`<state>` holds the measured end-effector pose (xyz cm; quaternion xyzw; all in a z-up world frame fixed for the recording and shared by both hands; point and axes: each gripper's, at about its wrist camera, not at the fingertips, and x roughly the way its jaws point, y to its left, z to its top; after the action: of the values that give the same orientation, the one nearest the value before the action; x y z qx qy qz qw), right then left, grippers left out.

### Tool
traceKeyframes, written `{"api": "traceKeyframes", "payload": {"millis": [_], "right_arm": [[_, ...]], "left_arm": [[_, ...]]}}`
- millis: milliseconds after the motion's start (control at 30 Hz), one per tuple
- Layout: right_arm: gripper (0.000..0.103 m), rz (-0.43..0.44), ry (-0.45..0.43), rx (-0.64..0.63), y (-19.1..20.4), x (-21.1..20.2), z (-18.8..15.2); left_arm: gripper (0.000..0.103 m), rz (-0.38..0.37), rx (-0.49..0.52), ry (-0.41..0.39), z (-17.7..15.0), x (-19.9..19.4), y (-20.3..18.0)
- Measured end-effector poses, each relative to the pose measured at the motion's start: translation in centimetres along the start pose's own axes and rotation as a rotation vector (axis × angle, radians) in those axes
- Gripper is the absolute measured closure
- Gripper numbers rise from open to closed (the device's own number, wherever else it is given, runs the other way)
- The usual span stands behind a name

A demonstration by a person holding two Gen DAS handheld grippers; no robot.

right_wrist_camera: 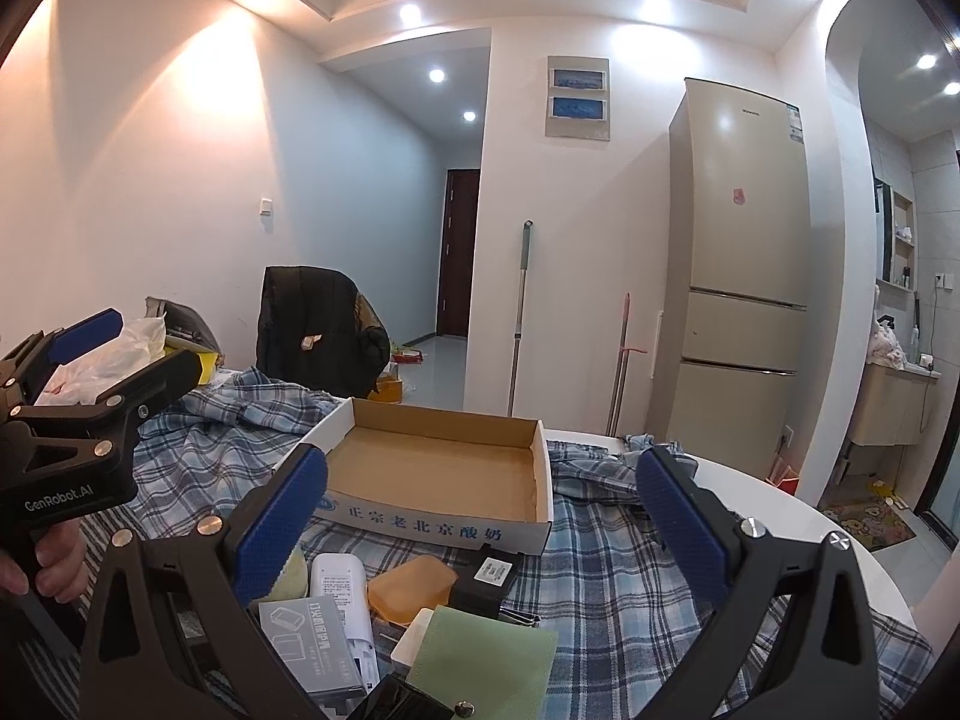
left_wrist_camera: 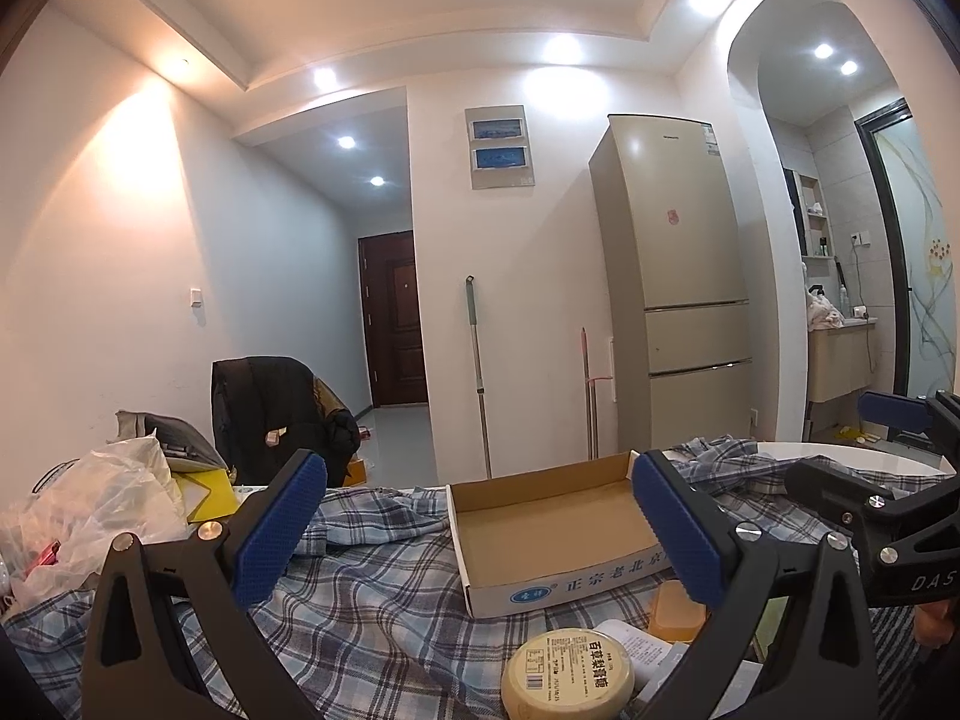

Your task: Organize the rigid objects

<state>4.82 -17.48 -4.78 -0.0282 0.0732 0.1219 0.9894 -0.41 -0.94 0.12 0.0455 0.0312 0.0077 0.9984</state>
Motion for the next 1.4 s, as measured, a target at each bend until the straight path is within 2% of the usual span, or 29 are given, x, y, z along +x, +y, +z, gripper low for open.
{"api": "traceKeyframes", "payload": {"millis": [1267,1400], "right_arm": [[0.000,-0.004,-0.003,-0.008,-0.20,-0.02,-0.02],[0.000,-0.025,0.009,-0.017,-0.16,0.19,-0.05]], "left_arm": [[0.000,0.004,0.001,0.004,-0.22,0.14,0.36],[0.000,0.003,0.001,0.004,-0.19,0.16,0.34]]}}
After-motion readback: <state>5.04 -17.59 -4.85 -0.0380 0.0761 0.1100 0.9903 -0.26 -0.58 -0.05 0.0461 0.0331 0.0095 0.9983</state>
